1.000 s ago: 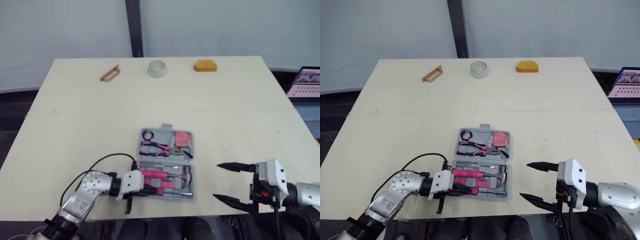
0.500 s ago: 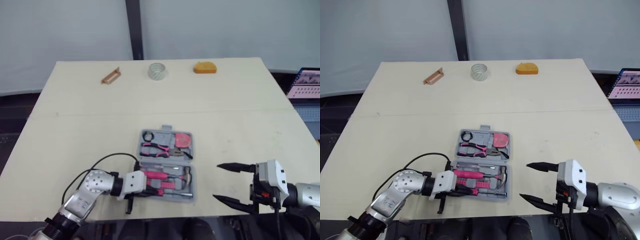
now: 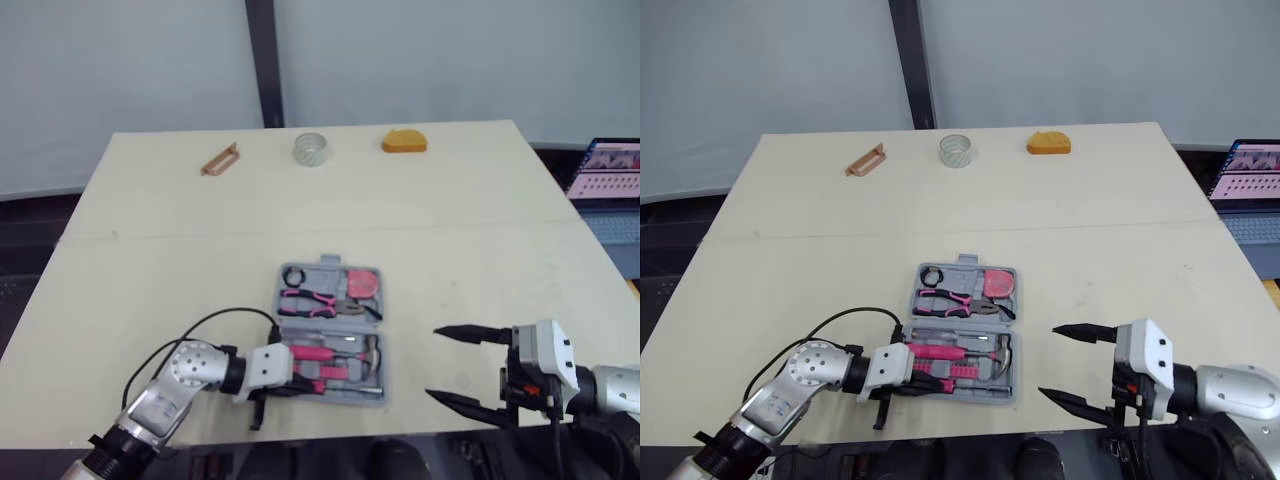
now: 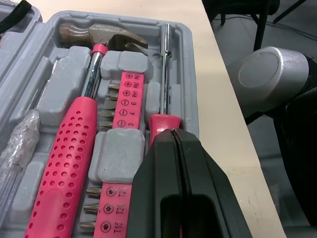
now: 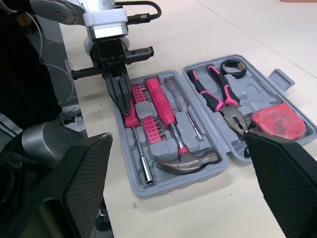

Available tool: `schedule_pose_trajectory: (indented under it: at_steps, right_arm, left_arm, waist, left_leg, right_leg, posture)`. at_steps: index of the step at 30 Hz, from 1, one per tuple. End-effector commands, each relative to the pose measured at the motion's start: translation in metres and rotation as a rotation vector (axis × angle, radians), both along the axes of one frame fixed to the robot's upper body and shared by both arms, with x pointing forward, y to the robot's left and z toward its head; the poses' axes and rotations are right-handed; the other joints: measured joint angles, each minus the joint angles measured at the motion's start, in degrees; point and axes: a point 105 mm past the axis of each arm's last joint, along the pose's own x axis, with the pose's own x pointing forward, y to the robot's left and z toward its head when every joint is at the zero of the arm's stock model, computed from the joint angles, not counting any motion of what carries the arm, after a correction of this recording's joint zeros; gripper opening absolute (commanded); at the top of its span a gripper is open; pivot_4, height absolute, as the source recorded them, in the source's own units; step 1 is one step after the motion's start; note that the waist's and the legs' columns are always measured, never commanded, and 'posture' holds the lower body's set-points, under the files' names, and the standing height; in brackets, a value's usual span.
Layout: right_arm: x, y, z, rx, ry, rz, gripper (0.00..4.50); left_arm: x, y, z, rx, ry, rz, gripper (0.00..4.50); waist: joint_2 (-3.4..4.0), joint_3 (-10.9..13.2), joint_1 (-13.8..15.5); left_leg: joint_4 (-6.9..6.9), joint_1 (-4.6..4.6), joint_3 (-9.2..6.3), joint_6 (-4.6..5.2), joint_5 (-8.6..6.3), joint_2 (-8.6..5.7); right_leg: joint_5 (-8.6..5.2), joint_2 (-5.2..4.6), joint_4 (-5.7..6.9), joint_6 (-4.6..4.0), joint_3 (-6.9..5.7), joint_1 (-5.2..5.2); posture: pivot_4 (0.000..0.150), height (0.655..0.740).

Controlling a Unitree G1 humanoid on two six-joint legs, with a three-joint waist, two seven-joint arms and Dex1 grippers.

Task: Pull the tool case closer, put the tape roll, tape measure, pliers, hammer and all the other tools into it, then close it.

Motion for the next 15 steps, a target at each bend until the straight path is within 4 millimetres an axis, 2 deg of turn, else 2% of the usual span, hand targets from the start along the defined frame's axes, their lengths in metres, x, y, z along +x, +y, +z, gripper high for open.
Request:
schedule_pose_trajectory:
  at_steps: [1, 11, 15]
  right_arm:
    - [-0.001, 0.003, 0.007, -0.007, -0.026, 0.022, 4.5]
    - [0.001, 0.004, 0.007, -0.008, -0.027, 0.023, 4.5]
    - [0.002, 0.004, 0.007, -0.012, -0.03, 0.022, 4.5]
  left_arm:
    - [-0.024, 0.026, -0.052, 0.211, 0.199, 0.028, 0.04]
    - [-0.028, 0.026, -0.059, 0.222, 0.245, 0.038, 0.04]
    - [-0.022, 0.019, -0.049, 0.146, 0.23, 0.075, 0.04]
  waist:
    - [0.03, -0.1, 0.0]
    - [0.18, -0.4, 0.0]
    - [0.22, -0.5, 0.0]
  left_leg:
    - [0.0, 0.0, 0.01, 0.01, -0.01, 0.0]
    - [0.0, 0.02, 0.01, 0.02, -0.04, 0.0]
    - [-0.01, 0.03, 0.02, 0.03, -0.05, 0.0]
  right_leg:
    - [0.0, 0.0, -0.01, 0.0, 0.0, 0.01]
    - [0.0, 0.0, -0.07, 0.0, 0.0, 0.04]
    - [0.0, 0.0, -0.09, 0.0, 0.0, 0.05]
  posture:
    - [0.15, 0.74]
    - [0.15, 0.74]
    - [0.15, 0.74]
